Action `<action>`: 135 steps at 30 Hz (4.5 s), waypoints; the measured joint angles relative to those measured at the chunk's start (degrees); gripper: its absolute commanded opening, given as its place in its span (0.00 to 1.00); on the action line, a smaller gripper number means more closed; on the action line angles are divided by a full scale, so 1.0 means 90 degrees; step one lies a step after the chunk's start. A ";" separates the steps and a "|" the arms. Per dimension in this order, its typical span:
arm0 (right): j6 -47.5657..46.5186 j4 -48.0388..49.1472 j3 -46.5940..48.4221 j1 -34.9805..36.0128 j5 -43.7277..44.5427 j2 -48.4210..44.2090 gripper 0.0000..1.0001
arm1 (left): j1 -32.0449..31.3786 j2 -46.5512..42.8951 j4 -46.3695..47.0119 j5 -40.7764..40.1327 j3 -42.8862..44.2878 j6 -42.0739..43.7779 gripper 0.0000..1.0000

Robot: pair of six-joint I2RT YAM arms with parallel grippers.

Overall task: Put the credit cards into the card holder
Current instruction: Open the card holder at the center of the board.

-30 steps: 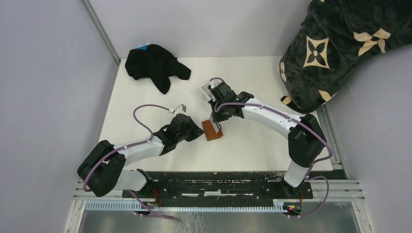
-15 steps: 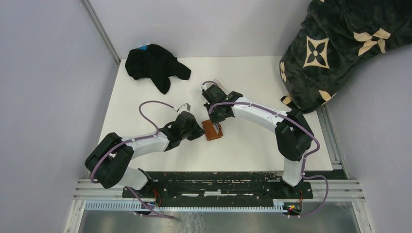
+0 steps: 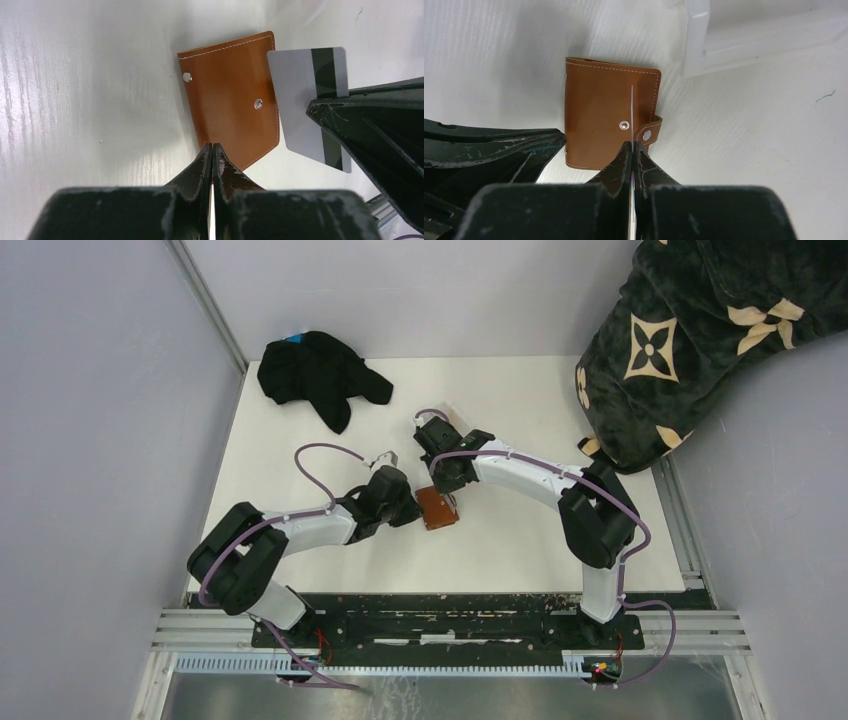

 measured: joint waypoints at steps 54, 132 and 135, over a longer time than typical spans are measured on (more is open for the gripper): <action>0.0952 0.2135 -0.2217 -0.1387 -0.2008 -0.0792 0.01 | -0.0041 -0.0022 -0.0304 -0.0282 -0.0214 0.0019 0.05; 0.1732 0.3866 -0.3313 -0.1785 -0.3305 -0.1001 0.01 | 0.0051 0.0255 0.0146 0.0010 -0.0211 0.0119 0.03; 0.1763 0.4000 -0.3378 -0.1800 -0.3385 -0.0986 0.01 | 0.0051 0.0260 0.0151 0.0015 -0.0211 0.0119 0.03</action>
